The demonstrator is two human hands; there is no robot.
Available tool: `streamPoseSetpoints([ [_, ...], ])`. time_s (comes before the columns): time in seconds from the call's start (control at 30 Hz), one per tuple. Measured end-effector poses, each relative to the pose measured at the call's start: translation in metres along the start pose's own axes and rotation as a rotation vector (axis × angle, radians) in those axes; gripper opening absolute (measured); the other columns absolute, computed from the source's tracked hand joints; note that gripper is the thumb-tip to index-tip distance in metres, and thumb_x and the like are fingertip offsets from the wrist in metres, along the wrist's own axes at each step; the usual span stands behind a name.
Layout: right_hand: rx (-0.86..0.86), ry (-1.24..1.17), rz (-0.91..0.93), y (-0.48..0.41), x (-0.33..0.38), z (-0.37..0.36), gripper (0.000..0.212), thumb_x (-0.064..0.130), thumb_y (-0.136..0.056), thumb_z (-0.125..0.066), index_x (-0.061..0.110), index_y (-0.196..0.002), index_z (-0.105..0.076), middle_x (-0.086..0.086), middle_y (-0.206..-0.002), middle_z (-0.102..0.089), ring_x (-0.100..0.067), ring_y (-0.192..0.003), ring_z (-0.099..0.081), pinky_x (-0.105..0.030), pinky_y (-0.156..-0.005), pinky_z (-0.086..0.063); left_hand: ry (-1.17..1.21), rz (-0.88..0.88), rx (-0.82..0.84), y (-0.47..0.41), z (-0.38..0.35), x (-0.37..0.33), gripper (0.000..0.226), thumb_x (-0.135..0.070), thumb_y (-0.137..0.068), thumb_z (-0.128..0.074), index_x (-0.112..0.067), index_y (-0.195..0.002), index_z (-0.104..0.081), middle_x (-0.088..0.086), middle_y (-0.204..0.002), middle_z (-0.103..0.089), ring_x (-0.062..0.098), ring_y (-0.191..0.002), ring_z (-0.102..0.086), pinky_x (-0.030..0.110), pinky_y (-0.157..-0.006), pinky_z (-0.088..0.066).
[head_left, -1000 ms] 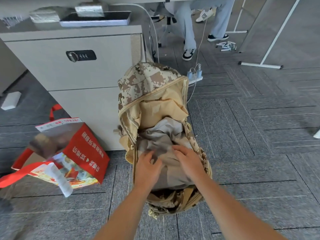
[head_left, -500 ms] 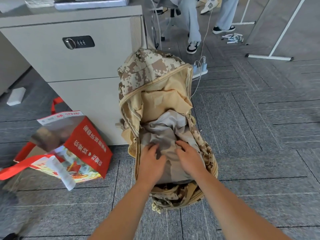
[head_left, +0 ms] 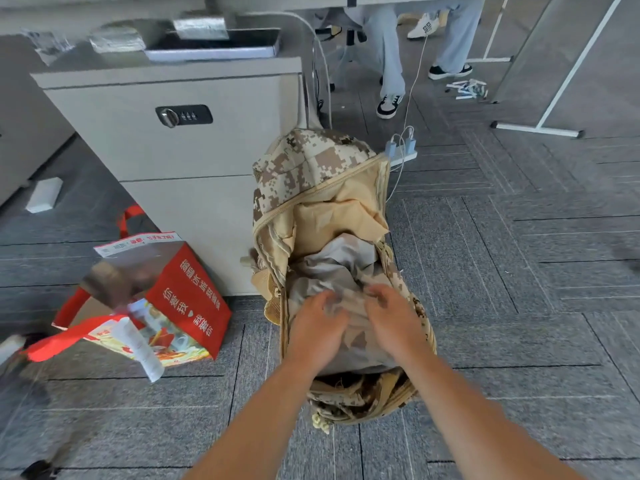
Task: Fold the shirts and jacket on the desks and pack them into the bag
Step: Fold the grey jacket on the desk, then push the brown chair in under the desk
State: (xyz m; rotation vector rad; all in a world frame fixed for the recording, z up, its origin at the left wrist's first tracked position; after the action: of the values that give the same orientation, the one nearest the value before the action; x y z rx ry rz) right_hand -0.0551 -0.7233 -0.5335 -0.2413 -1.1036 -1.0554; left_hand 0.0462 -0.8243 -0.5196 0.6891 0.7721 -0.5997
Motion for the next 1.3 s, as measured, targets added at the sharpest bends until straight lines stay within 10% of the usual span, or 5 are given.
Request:
streamPoseSetpoints([
  [0.33, -0.119, 0.026, -0.03, 0.17, 0.237, 0.201, 0.029, 0.024, -0.102, -0.048, 0.022, -0.129, -0.057, 0.013, -0.113, -0.057, -0.003, -0.096, -0.057, -0.018, -0.069, -0.04, -0.085, -0.181, 0.062, 0.155, 0.14, -0.256, 0.027, -0.03, -0.1, -0.053, -0.02, -0.123, -0.062, -0.01, -0.108, -0.069, 0.004, -0.093, -0.065, 0.026, -0.085, -0.056],
  [0.6, -0.162, 0.049, -0.021, 0.349, 0.396, 0.375, 0.036, 0.029, -0.101, -0.045, 0.024, -0.134, -0.055, 0.01, -0.127, -0.061, -0.003, -0.083, -0.06, -0.025, -0.062, -0.044, -0.202, -0.228, 0.053, 0.342, 0.239, -0.465, 0.028, -0.032, -0.097, -0.053, -0.025, -0.123, -0.062, -0.007, -0.112, -0.067, 0.008, -0.089, -0.063, 0.032, -0.079, -0.056],
  [0.77, -0.143, 0.12, 0.002, 0.427, 0.391, 0.424, 0.036, 0.031, -0.101, -0.042, 0.021, -0.134, -0.055, 0.012, -0.095, -0.058, -0.006, -0.049, -0.049, -0.024, -0.05, -0.039, -0.358, -0.269, 0.026, 0.426, 0.235, -0.5, 0.031, -0.035, -0.096, -0.049, -0.027, -0.122, -0.063, -0.007, -0.115, -0.069, 0.011, -0.098, -0.064, 0.034, -0.085, -0.054],
  [1.0, -0.197, 0.141, 0.024, 0.536, 0.339, 0.48, 0.035, 0.033, -0.102, -0.044, 0.026, -0.134, -0.055, 0.008, -0.123, -0.065, 0.0, -0.074, -0.06, -0.015, -0.056, -0.039, -0.408, -0.389, 0.095, 0.527, 0.184, -0.519, 0.029, -0.032, -0.098, -0.05, -0.025, -0.123, -0.063, -0.007, -0.12, -0.066, 0.004, -0.091, -0.058, 0.016, -0.071, -0.042],
  [1.3, -0.321, 0.15, -0.013, 0.706, 0.245, 0.543, 0.027, 0.031, -0.098, -0.05, 0.03, -0.122, -0.062, 0.015, -0.115, -0.065, -0.002, -0.105, -0.06, -0.028, -0.087, -0.051, -0.304, -0.514, 0.16, 0.683, 0.084, -0.53, 0.029, -0.032, -0.099, -0.051, -0.022, -0.123, -0.064, -0.003, -0.114, -0.066, 0.015, -0.093, -0.063, 0.027, -0.077, -0.048],
])
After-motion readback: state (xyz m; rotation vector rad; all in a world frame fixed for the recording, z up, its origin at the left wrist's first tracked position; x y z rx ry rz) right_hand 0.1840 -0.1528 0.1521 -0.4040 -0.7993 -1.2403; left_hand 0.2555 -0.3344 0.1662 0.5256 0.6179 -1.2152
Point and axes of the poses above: each hand's wrist, its own y-axis away from the middle knuckle, its own z-axis out of the back of the hand, x = y × z, the point moved 2 cm from there along -y, towards the middle knuckle
